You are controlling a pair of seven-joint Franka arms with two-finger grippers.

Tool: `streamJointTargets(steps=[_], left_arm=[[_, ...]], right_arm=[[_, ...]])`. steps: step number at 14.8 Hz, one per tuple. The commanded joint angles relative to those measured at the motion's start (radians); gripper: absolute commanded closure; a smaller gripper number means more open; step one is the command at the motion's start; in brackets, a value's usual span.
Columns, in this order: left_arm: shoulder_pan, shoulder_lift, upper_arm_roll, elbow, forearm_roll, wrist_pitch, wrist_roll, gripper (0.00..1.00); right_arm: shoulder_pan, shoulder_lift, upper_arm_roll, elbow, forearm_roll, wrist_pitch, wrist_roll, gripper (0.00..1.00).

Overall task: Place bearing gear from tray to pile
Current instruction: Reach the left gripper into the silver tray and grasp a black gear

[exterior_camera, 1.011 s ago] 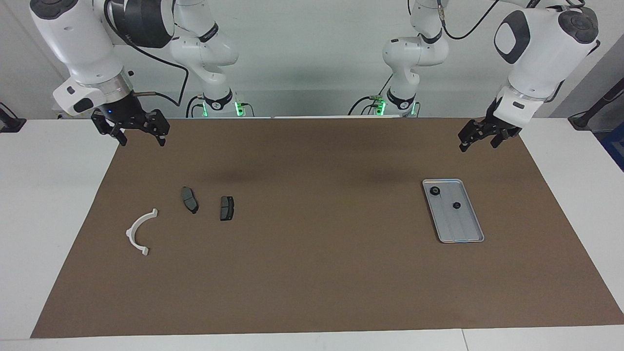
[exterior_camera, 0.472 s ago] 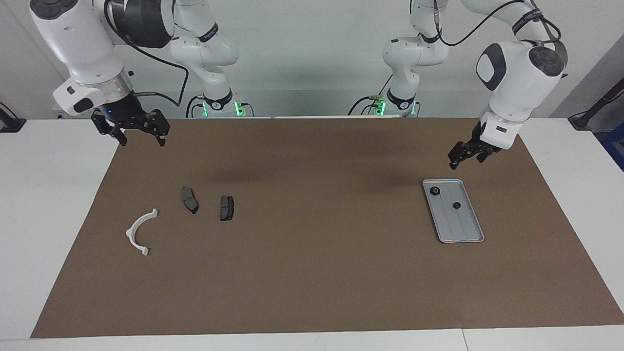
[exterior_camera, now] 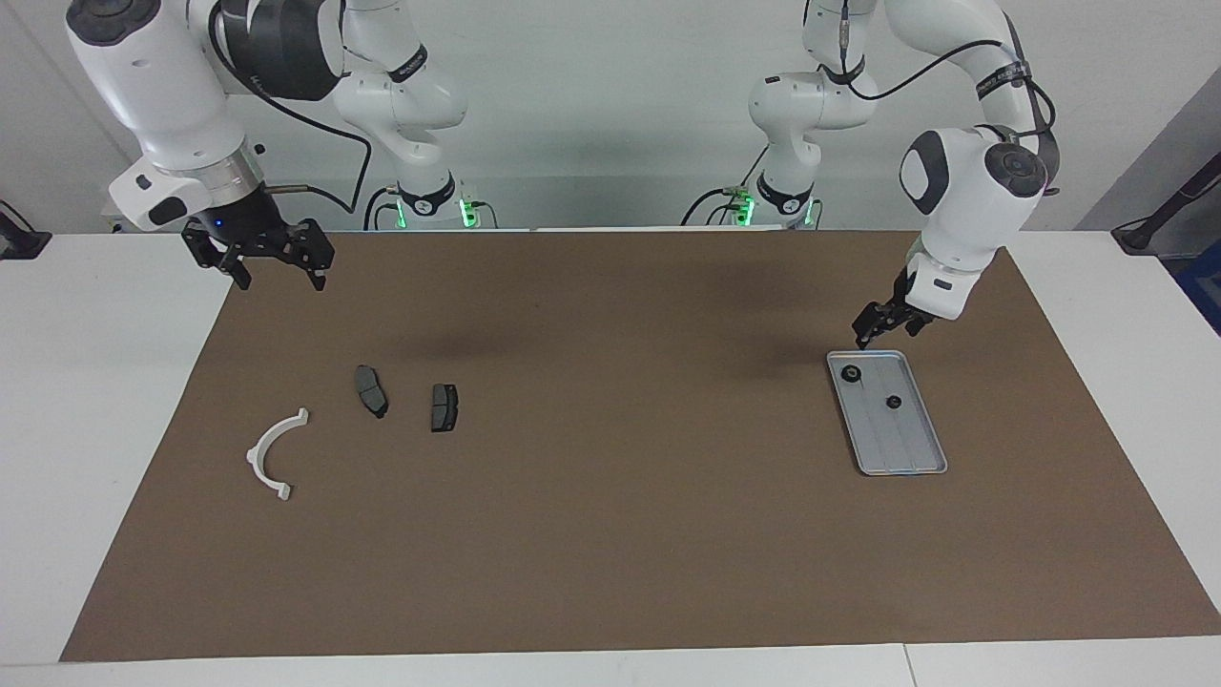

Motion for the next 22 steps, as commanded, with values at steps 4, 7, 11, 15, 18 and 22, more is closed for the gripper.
streamJointTargets(steps=[4, 7, 11, 15, 18, 22], left_arm=[[0.0, 0.055, 0.006, -0.059, 0.003, 0.123, -0.012, 0.09], [0.002, 0.102, 0.006, -0.059, 0.003, 0.167, -0.01, 0.13], [0.002, 0.15, 0.006, -0.059, 0.003, 0.185, -0.007, 0.2], [0.002, 0.155, 0.006, -0.076, 0.004, 0.185, -0.002, 0.33], [0.002, 0.15, 0.006, -0.096, 0.003, 0.184, 0.001, 0.33], [0.002, 0.144, 0.005, -0.119, 0.003, 0.184, 0.016, 0.33]], right_arm=[[-0.013, -0.034, 0.013, -0.041, -0.009, 0.029, 0.015, 0.0], [-0.017, -0.032, 0.013, -0.041, -0.009, 0.029, 0.011, 0.0], [-0.026, -0.031, 0.013, -0.038, -0.008, 0.035, -0.021, 0.0], [-0.024, -0.032, 0.013, -0.04, -0.006, 0.035, -0.018, 0.0], [-0.024, -0.032, 0.013, -0.041, -0.006, 0.035, -0.02, 0.0], [-0.024, -0.032, 0.013, -0.046, -0.005, 0.036, -0.018, 0.0]])
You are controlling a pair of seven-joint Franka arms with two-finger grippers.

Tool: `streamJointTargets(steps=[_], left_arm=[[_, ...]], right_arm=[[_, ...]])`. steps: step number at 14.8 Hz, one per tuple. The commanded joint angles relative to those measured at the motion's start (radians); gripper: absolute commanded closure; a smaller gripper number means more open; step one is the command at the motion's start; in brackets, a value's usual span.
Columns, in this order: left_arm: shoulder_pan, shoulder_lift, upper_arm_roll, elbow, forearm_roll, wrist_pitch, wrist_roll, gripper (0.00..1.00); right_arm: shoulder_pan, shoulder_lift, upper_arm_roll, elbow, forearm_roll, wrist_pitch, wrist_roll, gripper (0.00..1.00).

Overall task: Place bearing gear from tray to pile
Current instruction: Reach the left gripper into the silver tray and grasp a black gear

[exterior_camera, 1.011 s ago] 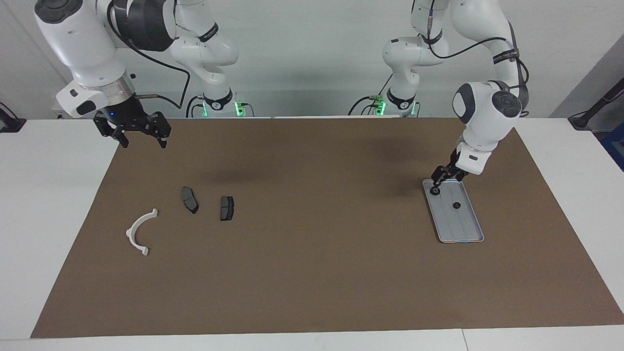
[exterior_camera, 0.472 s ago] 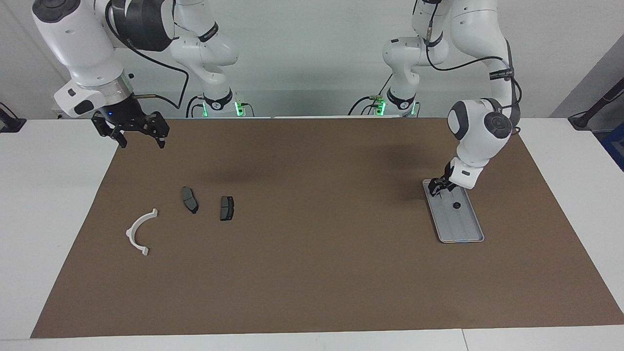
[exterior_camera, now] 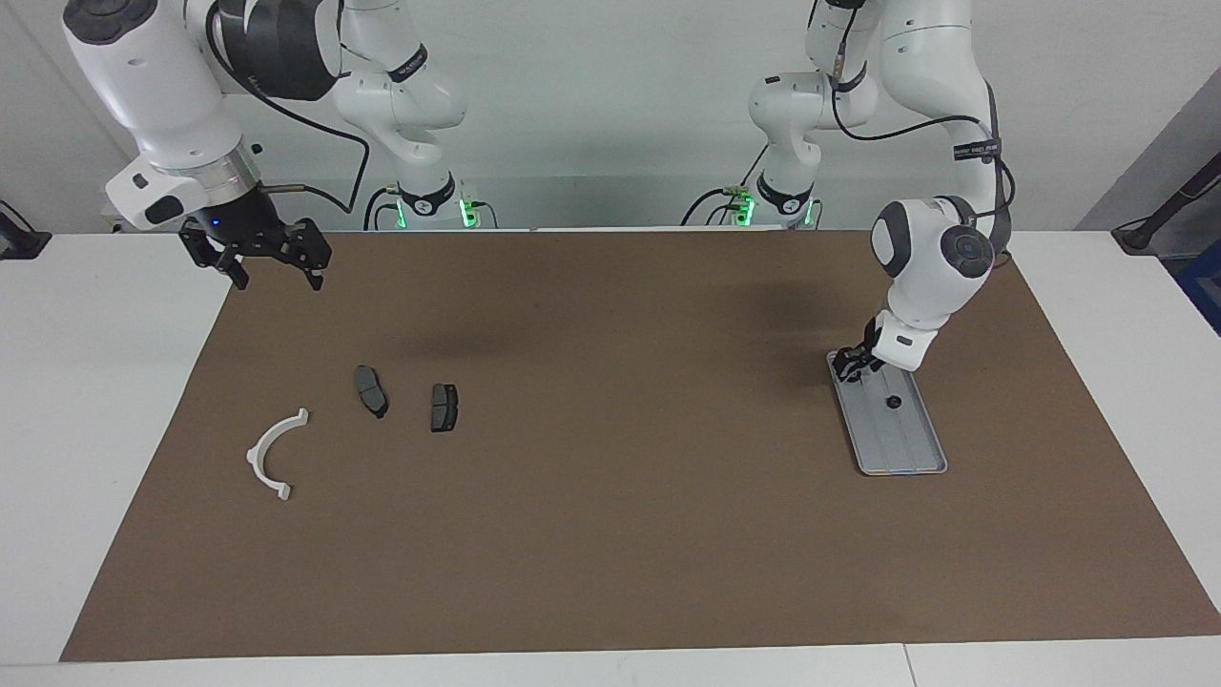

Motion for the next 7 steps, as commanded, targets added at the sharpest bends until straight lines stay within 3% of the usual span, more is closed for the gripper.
streamJointTargets(steps=[1, 7], left_arm=[[-0.002, -0.019, 0.002, -0.04, 0.003, 0.022, 0.018, 0.33], [0.001, -0.017, 0.003, -0.046, 0.003, 0.025, 0.04, 0.37]], right_arm=[[-0.017, -0.027, 0.013, -0.041, -0.005, 0.03, -0.018, 0.0], [-0.019, -0.027, 0.013, -0.044, -0.005, 0.036, -0.021, 0.0]])
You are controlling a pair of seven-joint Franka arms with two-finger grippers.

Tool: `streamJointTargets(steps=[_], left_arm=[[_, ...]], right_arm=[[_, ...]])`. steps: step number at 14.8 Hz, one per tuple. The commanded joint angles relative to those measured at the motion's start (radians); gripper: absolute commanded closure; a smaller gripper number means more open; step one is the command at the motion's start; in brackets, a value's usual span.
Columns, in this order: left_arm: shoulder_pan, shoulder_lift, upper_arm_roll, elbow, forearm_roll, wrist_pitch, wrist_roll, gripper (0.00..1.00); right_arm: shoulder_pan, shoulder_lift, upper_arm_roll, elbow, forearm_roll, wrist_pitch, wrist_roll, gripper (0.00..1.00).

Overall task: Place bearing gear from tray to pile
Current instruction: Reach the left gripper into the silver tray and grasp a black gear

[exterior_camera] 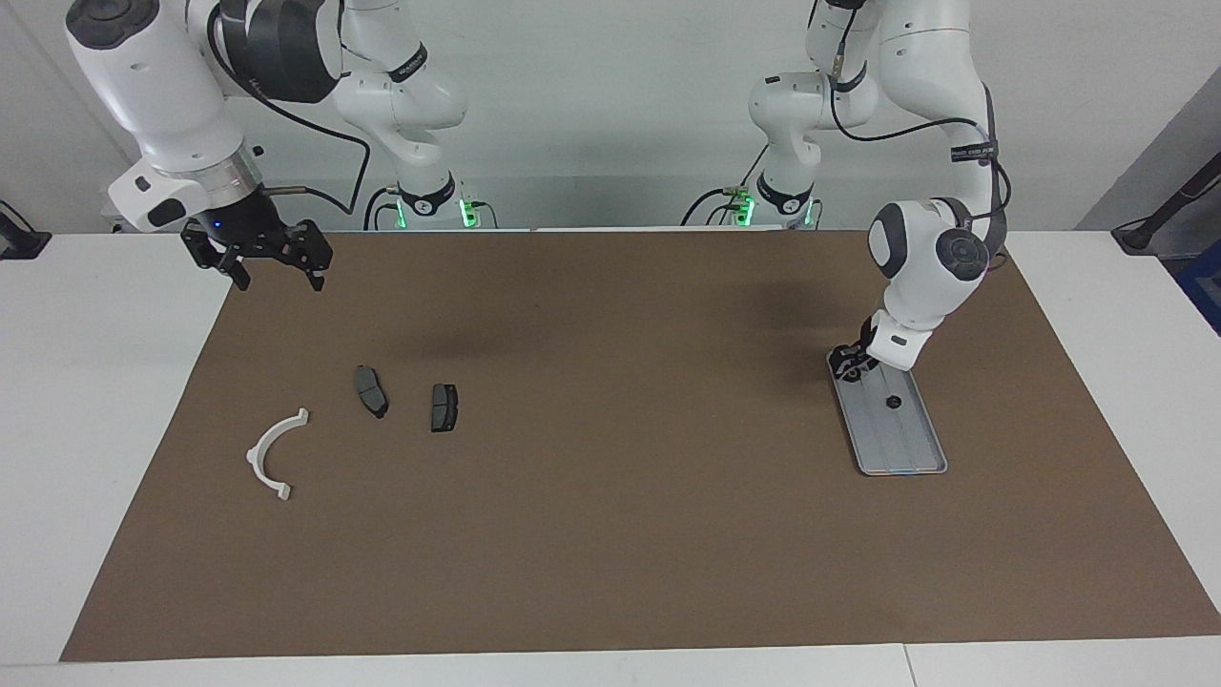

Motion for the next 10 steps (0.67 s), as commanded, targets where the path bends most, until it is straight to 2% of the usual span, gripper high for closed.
streamJointTargets(steps=[1, 3, 8, 10], left_arm=[[0.0, -0.016, 0.003, -0.029, 0.003, 0.026, 0.016, 0.38], [0.0, -0.016, 0.002, -0.031, 0.003, 0.026, 0.016, 0.43], [0.001, -0.016, 0.003, -0.031, 0.003, 0.019, 0.016, 0.8], [0.001, -0.01, 0.003, 0.0, 0.003, 0.01, 0.014, 0.83]], right_arm=[[-0.019, -0.028, 0.013, -0.042, -0.005, 0.035, -0.02, 0.0], [-0.019, -0.031, 0.013, -0.049, -0.005, 0.046, -0.023, 0.0], [-0.019, -0.031, 0.013, -0.051, -0.005, 0.046, -0.023, 0.0], [-0.02, -0.031, 0.013, -0.051, -0.005, 0.046, -0.025, 0.0]])
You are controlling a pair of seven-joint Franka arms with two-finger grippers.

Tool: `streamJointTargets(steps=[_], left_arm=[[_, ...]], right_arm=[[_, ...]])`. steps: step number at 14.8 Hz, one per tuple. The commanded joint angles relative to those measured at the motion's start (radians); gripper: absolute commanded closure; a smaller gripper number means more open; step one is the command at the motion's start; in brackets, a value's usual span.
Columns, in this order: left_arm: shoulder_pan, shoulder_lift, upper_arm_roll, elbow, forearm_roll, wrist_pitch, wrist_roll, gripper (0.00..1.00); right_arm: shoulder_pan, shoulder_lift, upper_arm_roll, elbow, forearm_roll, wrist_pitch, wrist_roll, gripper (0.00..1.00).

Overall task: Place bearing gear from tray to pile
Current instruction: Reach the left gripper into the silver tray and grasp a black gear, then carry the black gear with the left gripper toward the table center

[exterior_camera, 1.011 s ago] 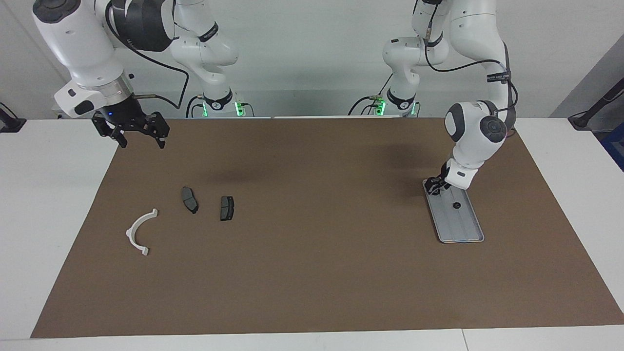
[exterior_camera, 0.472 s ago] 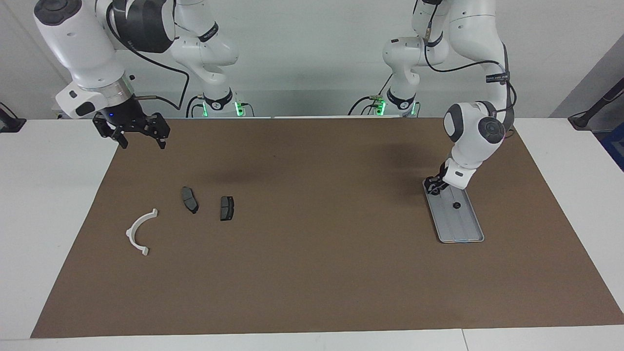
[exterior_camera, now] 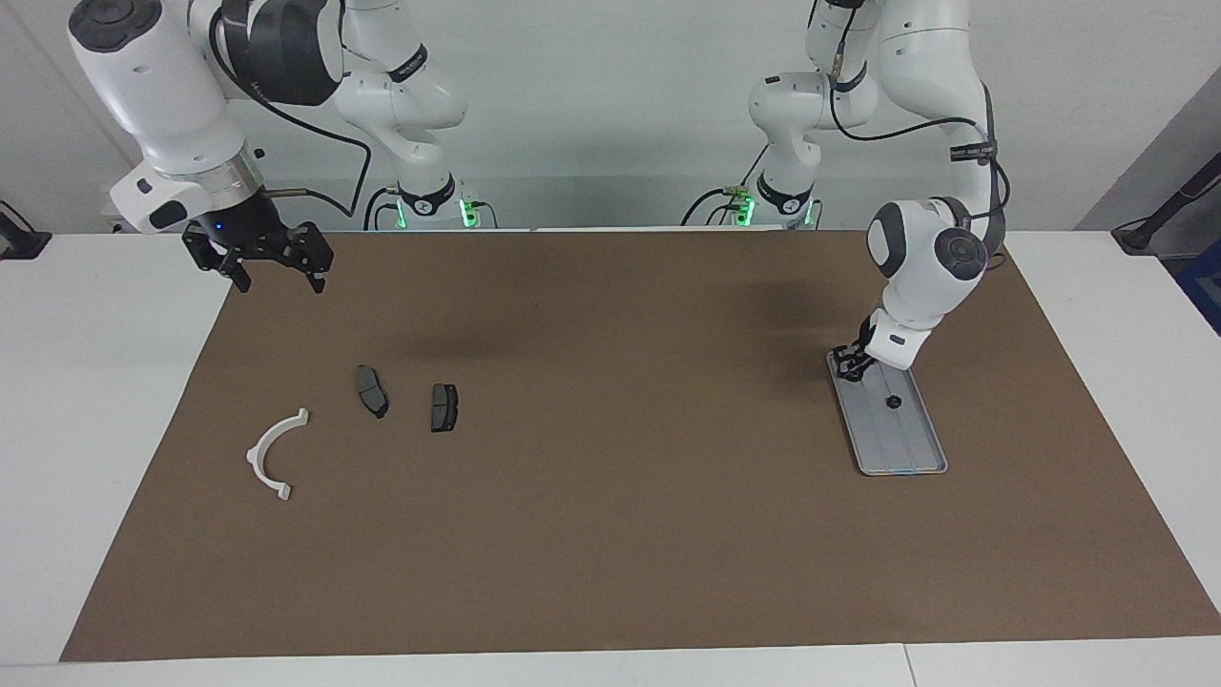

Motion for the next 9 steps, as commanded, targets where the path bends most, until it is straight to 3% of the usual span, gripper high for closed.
streamJointTargets(steps=[1, 5, 9], left_arm=[[0.001, -0.002, 0.006, 0.03, 0.003, -0.006, 0.007, 0.83], [-0.022, 0.02, 0.0, 0.191, 0.001, -0.147, -0.068, 0.83], [-0.152, 0.049, -0.002, 0.296, -0.008, -0.221, -0.278, 0.82]], right_arm=[[-0.02, -0.03, 0.013, -0.041, -0.005, 0.035, -0.024, 0.0], [-0.028, -0.03, 0.013, -0.041, -0.005, 0.035, -0.03, 0.0], [-0.034, -0.03, 0.013, -0.04, -0.005, 0.035, -0.036, 0.0]])
